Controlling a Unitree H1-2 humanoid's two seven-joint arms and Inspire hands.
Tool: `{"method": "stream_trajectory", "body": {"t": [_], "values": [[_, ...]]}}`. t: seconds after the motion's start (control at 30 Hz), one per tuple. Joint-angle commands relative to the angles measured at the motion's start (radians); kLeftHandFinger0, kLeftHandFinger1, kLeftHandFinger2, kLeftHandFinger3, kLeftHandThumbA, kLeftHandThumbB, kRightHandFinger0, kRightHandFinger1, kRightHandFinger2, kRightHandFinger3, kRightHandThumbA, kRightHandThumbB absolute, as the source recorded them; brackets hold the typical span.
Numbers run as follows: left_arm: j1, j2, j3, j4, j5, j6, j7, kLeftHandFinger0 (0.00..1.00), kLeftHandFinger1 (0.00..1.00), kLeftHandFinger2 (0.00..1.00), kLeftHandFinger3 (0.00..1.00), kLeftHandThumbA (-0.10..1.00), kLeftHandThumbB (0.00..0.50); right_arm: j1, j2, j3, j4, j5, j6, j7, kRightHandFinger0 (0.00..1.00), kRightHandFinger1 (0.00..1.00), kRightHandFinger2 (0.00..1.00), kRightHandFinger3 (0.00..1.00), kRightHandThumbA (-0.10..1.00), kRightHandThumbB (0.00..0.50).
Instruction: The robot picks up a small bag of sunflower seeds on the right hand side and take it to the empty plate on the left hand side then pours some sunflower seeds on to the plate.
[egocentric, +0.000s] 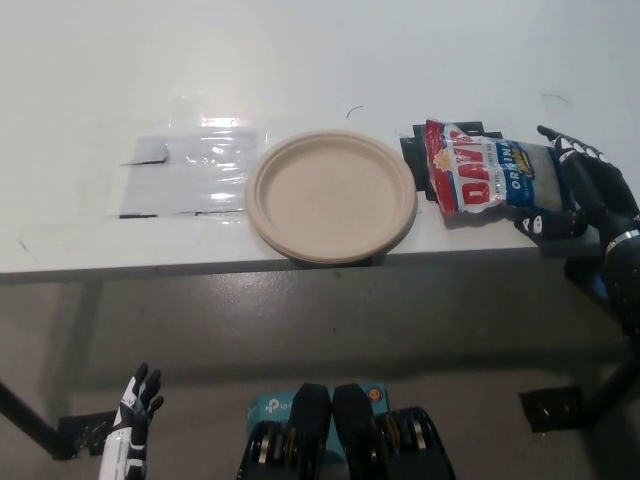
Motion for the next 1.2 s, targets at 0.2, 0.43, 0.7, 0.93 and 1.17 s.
{"method": "stream_trajectory", "body": {"t": [0.2, 0.43, 0.7, 0.93, 1.17], "values": [[0.009, 0.008, -0.004, -0.025, 0.009, -0.037, 0.003, 1.0, 1.0, 1.0, 1.0, 1.0, 0.014, -0.081, 0.001, 0.004, 0.009, 0.016, -0.032, -0.034, 1.0, 1.0, 1.0, 1.0, 1.0, 0.324], [0.011, 0.007, -0.004, -0.028, 0.006, -0.04, 0.003, 1.0, 1.0, 1.0, 1.0, 1.0, 0.011, -0.093, 0.01, 0.021, 0.008, -0.001, -0.013, -0.036, 1.0, 1.0, 1.0, 1.0, 1.0, 0.318], [0.012, 0.007, -0.004, -0.024, 0.003, -0.048, 0.003, 1.0, 1.0, 1.0, 1.0, 1.0, 0.005, -0.144, 0.032, 0.077, 0.162, -0.033, -0.034, -0.091, 1.0, 1.0, 1.0, 1.0, 0.99, 0.316], [0.014, 0.008, -0.004, -0.027, 0.002, -0.048, 0.002, 1.0, 1.0, 1.0, 1.0, 1.0, 0.001, -0.268, 0.077, 0.231, 0.515, -0.127, -0.028, -0.213, 1.0, 1.0, 1.0, 1.0, 0.38, 0.401], [0.016, 0.011, -0.003, -0.03, -0.031, -0.065, -0.009, 1.0, 1.0, 1.0, 1.0, 1.0, 0.0, -0.224, 0.103, 0.423, 0.772, -0.201, 0.075, -0.412, 0.08, 0.16, 0.32, 0.51, -0.1, 0.29]]}}
